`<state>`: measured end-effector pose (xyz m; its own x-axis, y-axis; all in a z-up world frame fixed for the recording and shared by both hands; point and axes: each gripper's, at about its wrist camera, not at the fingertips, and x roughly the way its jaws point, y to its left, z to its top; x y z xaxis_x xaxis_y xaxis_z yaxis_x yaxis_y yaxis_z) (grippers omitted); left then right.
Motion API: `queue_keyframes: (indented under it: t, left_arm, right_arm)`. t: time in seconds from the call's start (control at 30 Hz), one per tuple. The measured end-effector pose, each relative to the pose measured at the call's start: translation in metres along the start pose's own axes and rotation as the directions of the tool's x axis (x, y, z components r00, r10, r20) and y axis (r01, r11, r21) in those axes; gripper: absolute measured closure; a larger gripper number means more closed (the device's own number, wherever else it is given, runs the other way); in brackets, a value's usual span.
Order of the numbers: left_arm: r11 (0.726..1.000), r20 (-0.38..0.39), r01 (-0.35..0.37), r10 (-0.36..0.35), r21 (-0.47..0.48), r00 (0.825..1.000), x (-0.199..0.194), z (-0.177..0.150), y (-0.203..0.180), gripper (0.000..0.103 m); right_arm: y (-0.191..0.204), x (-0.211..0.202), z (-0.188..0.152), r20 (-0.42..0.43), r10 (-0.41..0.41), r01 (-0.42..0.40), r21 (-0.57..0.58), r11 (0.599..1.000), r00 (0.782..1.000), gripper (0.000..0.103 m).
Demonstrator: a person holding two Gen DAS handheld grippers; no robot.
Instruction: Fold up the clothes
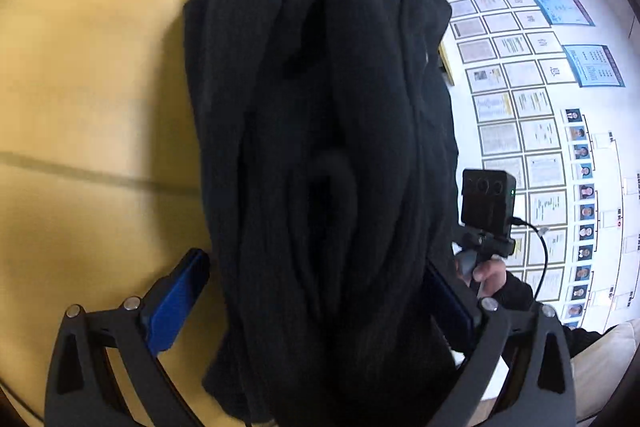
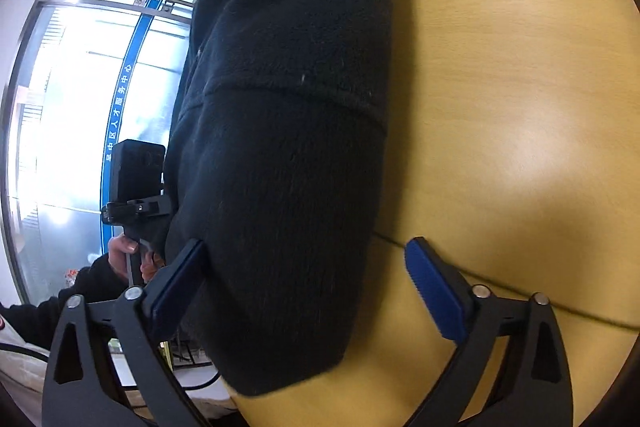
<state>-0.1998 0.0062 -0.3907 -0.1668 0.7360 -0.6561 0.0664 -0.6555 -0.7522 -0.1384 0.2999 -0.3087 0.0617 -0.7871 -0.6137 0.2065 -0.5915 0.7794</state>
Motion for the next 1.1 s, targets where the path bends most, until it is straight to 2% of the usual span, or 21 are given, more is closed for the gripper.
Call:
queue_keyframes:
  t: [0.07, 0.17, 0.3, 0.43, 0.47, 0.53, 0.57, 0.63, 0.67, 0.7, 0.9, 1.0, 1.1]
  left_arm:
    - [1.000, 0.005, 0.014, -0.014, 0.015, 1.000, 0.007, 0.010, -0.003, 0.000]
    - [0.999, -0.037, 0.043, -0.042, 0.031, 0.998, 0.019, 0.013, -0.009, 0.000]
    - [0.997, -0.108, 0.066, -0.063, 0.029, 0.992, 0.031, -0.003, -0.013, 0.000]
    - [0.995, -0.080, 0.098, -0.097, 0.010, 0.992, 0.035, -0.007, -0.013, 0.000]
    - [0.994, -0.068, 0.113, -0.113, -0.007, 0.991, 0.036, -0.005, -0.011, 0.000]
    - [0.993, -0.026, 0.118, -0.119, -0.027, 0.993, 0.038, -0.003, -0.011, 0.000]
    - [0.995, -0.019, 0.102, -0.102, -0.015, 0.995, 0.039, -0.004, -0.013, 0.002]
    - [0.998, -0.006, 0.063, -0.063, 0.006, 0.998, 0.037, -0.010, -0.016, 0.015]
    - [0.998, 0.003, 0.065, -0.065, 0.000, 0.998, 0.033, -0.014, -0.016, 0.025]
    - [0.998, 0.012, 0.066, -0.066, -0.006, 0.998, 0.029, -0.019, -0.016, 0.031]
    - [0.998, 0.069, 0.034, -0.037, 0.046, 0.997, -0.020, -0.053, -0.046, 0.038]
    - [0.997, 0.154, -0.009, -0.004, 0.083, 0.988, -0.078, -0.064, -0.068, 0.038]
    - [0.992, 0.238, -0.054, 0.025, 0.117, 0.971, -0.135, -0.076, -0.091, 0.038]
  right_arm:
    - [0.001, 0.007, 0.008, -0.004, 0.019, -0.019, 0.007, 1.000, 1.000, 0.001]
    - [0.000, 0.020, 0.027, -0.033, 0.046, -0.046, 0.008, 0.999, 0.998, 0.001]
    - [0.012, 0.006, 0.035, -0.098, -0.001, -0.005, -0.061, 0.998, 0.995, 0.000]
    - [0.019, 0.008, 0.031, -0.080, -0.061, 0.055, -0.076, 0.996, 0.995, 0.020]
    - [0.020, 0.008, 0.029, -0.072, -0.075, 0.069, -0.076, 0.995, 0.995, 0.023]
    - [0.025, 0.007, 0.026, -0.057, -0.093, 0.088, -0.090, 0.992, 0.994, 0.034]
    - [0.029, 0.006, 0.024, -0.045, -0.104, 0.099, -0.103, 0.990, 0.994, 0.037]
    - [0.038, 0.002, 0.018, -0.020, -0.126, 0.122, -0.127, 0.984, 0.992, 0.043]
    - [0.043, 0.000, 0.014, 0.000, -0.138, 0.136, -0.139, 0.981, 0.990, 0.044]
    - [0.049, -0.003, 0.009, 0.022, -0.148, 0.149, -0.152, 0.977, 0.989, 0.046]
    - [0.108, -0.023, -0.031, 0.167, -0.137, 0.176, -0.246, 0.953, 0.976, 0.050]
    - [0.148, -0.030, -0.043, 0.200, -0.096, 0.153, -0.293, 0.944, 0.975, 0.050]
    - [0.201, -0.032, -0.043, 0.232, -0.025, 0.107, -0.347, 0.932, 0.972, 0.050]
